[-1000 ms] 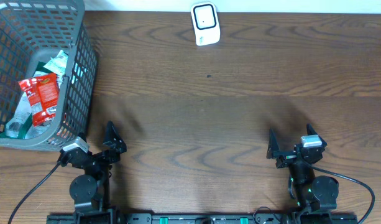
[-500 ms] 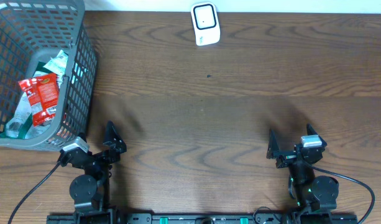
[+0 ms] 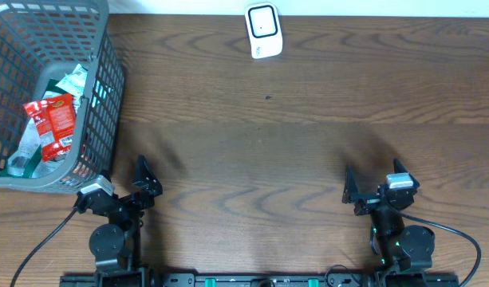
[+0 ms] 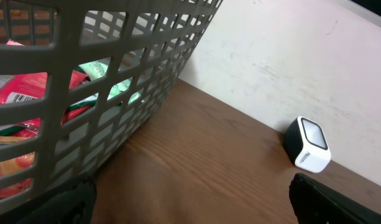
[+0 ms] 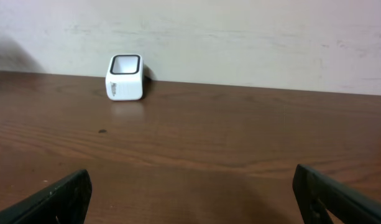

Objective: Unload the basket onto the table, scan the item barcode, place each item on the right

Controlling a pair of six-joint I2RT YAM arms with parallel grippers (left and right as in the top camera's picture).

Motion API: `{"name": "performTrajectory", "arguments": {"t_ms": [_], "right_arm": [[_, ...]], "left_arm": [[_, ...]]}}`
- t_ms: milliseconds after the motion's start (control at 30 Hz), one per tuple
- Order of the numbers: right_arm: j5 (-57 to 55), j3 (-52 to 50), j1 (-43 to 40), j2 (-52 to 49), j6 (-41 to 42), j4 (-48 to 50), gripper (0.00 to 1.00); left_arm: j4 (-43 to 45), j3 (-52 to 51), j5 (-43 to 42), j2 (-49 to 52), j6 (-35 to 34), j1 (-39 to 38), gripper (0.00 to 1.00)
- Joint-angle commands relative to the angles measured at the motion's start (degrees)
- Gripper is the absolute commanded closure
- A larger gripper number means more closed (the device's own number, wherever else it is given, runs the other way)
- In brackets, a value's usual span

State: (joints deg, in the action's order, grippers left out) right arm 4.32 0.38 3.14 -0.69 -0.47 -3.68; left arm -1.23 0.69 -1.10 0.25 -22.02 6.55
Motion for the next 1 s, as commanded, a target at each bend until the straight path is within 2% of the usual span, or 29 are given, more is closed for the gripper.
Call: {"name": "performTrajectory", "arguments": {"t_ms": [0, 133, 300, 567, 967], "right_arm": [[0.26, -0.09, -0.63, 0.31, -0.26, -0.2, 0.01], [0.26, -0.09, -0.63, 0.31, -0.26, -0.22, 0.01], [0.26, -0.09, -0.63, 0.31, -0.26, -0.2, 0.01], [0.26, -0.09, -0.63, 0.31, -0.26, -0.2, 0.01], [0.26, -0.09, -0.63, 0.31, -0.26, -0.2, 0.01]], "left_arm": [[-2.95, -0.46, 1.99, -0.02, 1.16, 0.11, 0.01], [-2.78, -0.46, 0.61, -0.02, 1.16, 0.11, 0.0], [0.26, -0.42, -11.02, -0.02, 1.18, 0.11, 0.0], [0.39, 1.75, -16.26, -0.02, 1.42, 0.11, 0.0], [0.26, 2.62, -17.55, -0.02, 1.42, 0.11, 0.0]]}}
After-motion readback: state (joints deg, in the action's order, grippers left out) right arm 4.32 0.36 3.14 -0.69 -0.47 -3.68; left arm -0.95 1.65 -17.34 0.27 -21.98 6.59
